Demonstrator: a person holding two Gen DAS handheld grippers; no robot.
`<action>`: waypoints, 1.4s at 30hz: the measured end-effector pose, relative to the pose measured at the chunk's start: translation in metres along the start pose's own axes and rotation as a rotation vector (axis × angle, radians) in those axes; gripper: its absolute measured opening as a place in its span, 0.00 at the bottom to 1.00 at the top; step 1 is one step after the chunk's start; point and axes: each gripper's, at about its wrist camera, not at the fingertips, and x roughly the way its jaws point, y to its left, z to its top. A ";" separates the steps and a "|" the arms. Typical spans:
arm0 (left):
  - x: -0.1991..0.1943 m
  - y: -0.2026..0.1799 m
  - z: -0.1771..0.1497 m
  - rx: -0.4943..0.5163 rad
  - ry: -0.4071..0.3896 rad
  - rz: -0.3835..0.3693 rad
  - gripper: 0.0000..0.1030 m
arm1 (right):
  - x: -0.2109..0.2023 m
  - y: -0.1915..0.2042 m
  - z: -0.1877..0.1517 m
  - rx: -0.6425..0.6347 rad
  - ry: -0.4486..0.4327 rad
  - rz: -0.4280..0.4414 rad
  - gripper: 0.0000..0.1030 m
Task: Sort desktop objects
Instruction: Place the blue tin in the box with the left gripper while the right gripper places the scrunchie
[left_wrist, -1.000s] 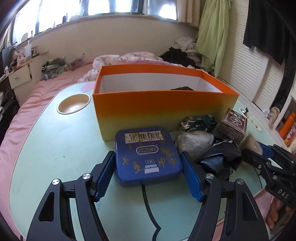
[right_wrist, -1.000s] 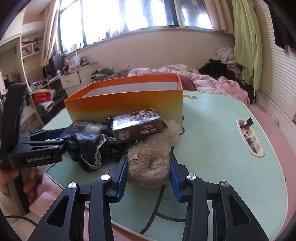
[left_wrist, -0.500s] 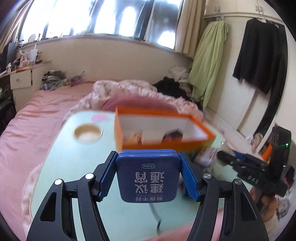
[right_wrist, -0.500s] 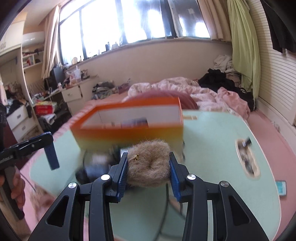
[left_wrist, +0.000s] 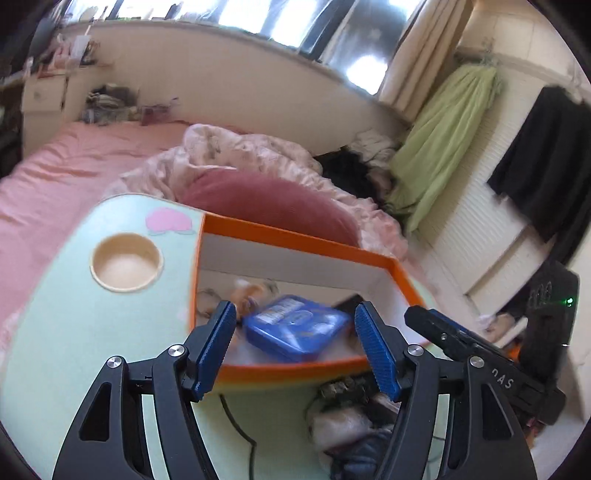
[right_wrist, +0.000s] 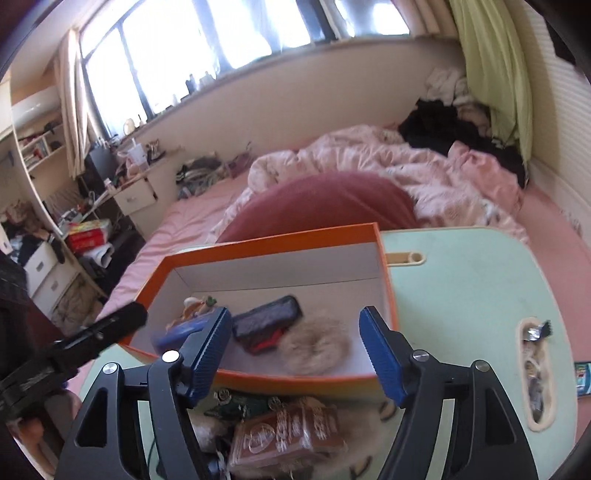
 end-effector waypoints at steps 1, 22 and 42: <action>-0.007 0.000 -0.003 -0.003 -0.017 -0.001 0.66 | -0.009 0.002 -0.004 -0.012 -0.023 -0.009 0.70; -0.010 -0.027 -0.121 0.386 0.117 0.265 1.00 | -0.025 0.010 -0.123 -0.170 0.117 -0.198 1.00; -0.014 -0.024 -0.121 0.387 0.107 0.257 1.00 | -0.031 -0.012 -0.071 0.067 0.008 0.009 0.80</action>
